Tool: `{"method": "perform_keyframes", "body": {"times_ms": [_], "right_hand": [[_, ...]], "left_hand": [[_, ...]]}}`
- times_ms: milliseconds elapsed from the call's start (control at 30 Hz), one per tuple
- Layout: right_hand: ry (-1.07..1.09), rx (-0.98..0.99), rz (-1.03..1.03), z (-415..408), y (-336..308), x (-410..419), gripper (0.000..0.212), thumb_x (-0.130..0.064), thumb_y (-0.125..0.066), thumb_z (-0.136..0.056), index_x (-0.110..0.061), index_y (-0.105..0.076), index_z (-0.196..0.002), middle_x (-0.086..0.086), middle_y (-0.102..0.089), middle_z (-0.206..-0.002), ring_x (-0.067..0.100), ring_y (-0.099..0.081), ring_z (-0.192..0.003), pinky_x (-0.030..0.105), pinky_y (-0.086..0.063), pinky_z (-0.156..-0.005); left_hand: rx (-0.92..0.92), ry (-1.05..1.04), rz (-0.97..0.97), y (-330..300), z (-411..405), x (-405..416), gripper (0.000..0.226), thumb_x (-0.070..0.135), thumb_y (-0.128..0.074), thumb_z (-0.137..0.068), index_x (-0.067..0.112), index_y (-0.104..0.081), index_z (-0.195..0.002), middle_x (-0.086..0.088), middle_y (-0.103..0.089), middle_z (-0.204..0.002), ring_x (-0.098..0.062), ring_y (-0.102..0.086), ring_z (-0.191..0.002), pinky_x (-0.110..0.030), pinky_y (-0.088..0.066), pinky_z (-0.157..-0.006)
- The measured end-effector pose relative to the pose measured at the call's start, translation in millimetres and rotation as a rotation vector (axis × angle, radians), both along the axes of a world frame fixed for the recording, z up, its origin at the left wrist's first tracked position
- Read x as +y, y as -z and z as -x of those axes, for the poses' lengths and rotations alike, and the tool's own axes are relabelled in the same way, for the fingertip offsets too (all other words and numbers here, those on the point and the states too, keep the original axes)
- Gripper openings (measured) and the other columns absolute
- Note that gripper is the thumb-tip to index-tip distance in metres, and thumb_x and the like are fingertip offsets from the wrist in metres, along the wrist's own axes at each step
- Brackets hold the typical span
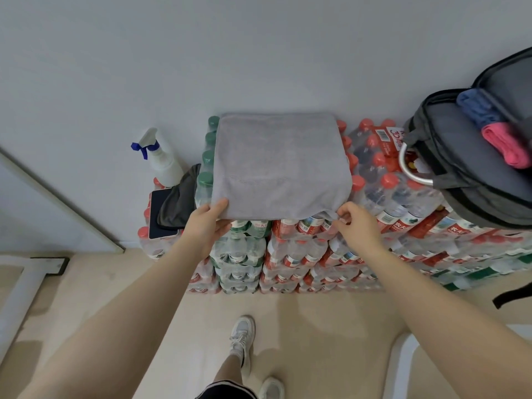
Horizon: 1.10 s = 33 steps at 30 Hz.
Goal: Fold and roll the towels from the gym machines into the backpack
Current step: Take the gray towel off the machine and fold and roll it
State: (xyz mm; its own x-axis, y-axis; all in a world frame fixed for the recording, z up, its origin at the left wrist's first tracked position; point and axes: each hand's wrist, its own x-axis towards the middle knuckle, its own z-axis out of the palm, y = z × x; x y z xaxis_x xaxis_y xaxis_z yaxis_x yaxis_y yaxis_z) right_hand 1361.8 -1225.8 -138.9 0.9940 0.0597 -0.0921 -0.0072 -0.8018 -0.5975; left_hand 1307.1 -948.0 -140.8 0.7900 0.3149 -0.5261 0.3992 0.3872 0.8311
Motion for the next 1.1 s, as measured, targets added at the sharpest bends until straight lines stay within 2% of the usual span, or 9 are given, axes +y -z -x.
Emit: {"method": "perform_keyframes", "body": {"times_ms": [167,333,500,567,667,733,900,1033,1100], "right_hand": [[0.141,-0.071,-0.193,14.2,-10.1,-9.5,0.010,-0.009,-0.059,-0.084,-0.009,-0.050,-0.079,-0.001,-0.052,-0.071,0.016,-0.048,-0.065,0.024,-0.038,-0.058],[0.265,-0.009,-0.297,26.5,-16.6,-14.3,0.020,-0.005,-0.049,-0.089,-0.017,-0.041,-0.074,0.011,-0.063,-0.072,0.021,-0.061,-0.061,0.037,-0.051,-0.063],[0.245,-0.013,-0.412,43.0,-32.2,-17.7,0.012,-0.003,-0.043,-0.091,-0.014,-0.042,-0.086,0.007,-0.060,-0.065,0.017,-0.058,-0.055,0.028,-0.049,-0.054],[0.175,-0.002,-0.505,49.8,-41.6,-22.4,0.013,-0.001,-0.040,-0.093,-0.013,-0.043,-0.090,0.005,-0.062,-0.066,0.015,-0.060,-0.058,0.028,-0.051,-0.059],[0.082,0.052,-0.556,58.9,-50.9,-32.3,0.021,0.000,-0.041,-0.092,-0.018,-0.050,-0.084,0.001,-0.067,-0.067,0.025,-0.063,-0.072,0.038,-0.051,-0.069],[0.110,0.038,-0.576,64.1,-54.9,-38.4,0.026,-0.001,-0.044,-0.090,-0.022,-0.056,-0.080,0.008,-0.065,-0.069,0.030,-0.063,-0.075,0.039,-0.049,-0.073],[0.139,-0.019,-0.568,80.2,-59.7,-44.1,0.024,0.000,-0.046,-0.088,-0.014,-0.064,-0.082,0.006,-0.058,-0.061,0.015,-0.055,-0.060,0.025,-0.042,-0.063],[0.041,0.076,-0.602,86.4,-58.7,-47.6,0.014,-0.006,-0.058,-0.086,-0.015,-0.066,-0.093,0.003,-0.071,-0.087,0.019,-0.065,-0.086,0.029,-0.048,-0.082],[0.040,0.063,-0.522,83.7,-58.0,-48.2,0.011,-0.011,-0.063,-0.084,-0.015,-0.065,-0.095,-0.001,-0.071,-0.088,0.016,-0.064,-0.083,0.024,-0.049,-0.076]], "left_hand": [[-0.034,-0.049,-0.023,-7.7,5.7,2.0,0.009,0.022,-0.056,-0.091,0.013,-0.054,-0.089,-0.003,-0.060,-0.086,-0.012,-0.056,-0.064,-0.019,-0.047,-0.054],[-0.068,-0.052,-0.213,-12.6,10.1,-3.0,0.017,0.021,-0.057,-0.090,0.007,-0.048,-0.094,-0.005,-0.054,-0.077,-0.011,-0.052,-0.062,-0.017,-0.048,-0.050],[-0.115,-0.061,-0.300,-22.2,19.5,-5.6,0.039,0.019,-0.061,-0.087,0.000,-0.045,-0.117,-0.005,-0.050,-0.088,-0.010,-0.047,-0.062,-0.017,-0.042,-0.050],[-0.151,-0.099,-0.278,-29.1,25.2,-9.8,0.037,0.017,-0.060,-0.088,0.004,-0.042,-0.118,-0.004,-0.050,-0.093,-0.009,-0.048,-0.065,-0.018,-0.043,-0.054],[-0.238,-0.152,-0.261,-42.7,38.6,-17.4,0.020,0.014,-0.050,-0.094,0.012,-0.038,-0.110,-0.001,-0.049,-0.089,-0.009,-0.047,-0.066,-0.020,-0.046,-0.057],[-0.280,-0.062,-0.376,-48.0,49.5,-19.2,0.006,0.012,-0.043,-0.096,0.016,-0.044,-0.099,0.002,-0.051,-0.083,-0.010,-0.047,-0.063,-0.018,-0.047,-0.056],[-0.239,0.139,-0.486,-47.1,69.1,-13.5,0.032,0.008,-0.034,-0.098,0.020,-0.054,-0.077,0.000,-0.055,-0.082,-0.010,-0.055,-0.047,-0.014,-0.050,-0.048],[-0.228,0.156,-0.290,-48.9,75.6,-7.7,0.036,-0.007,-0.030,-0.092,0.011,-0.059,-0.080,-0.007,-0.055,-0.094,-0.015,-0.058,-0.076,-0.018,-0.056,-0.065],[-0.254,0.204,-0.290,-50.2,77.4,-4.6,0.034,-0.014,-0.036,-0.086,0.010,-0.060,-0.090,-0.007,-0.057,-0.096,-0.015,-0.057,-0.082,-0.016,-0.055,-0.070]]}}
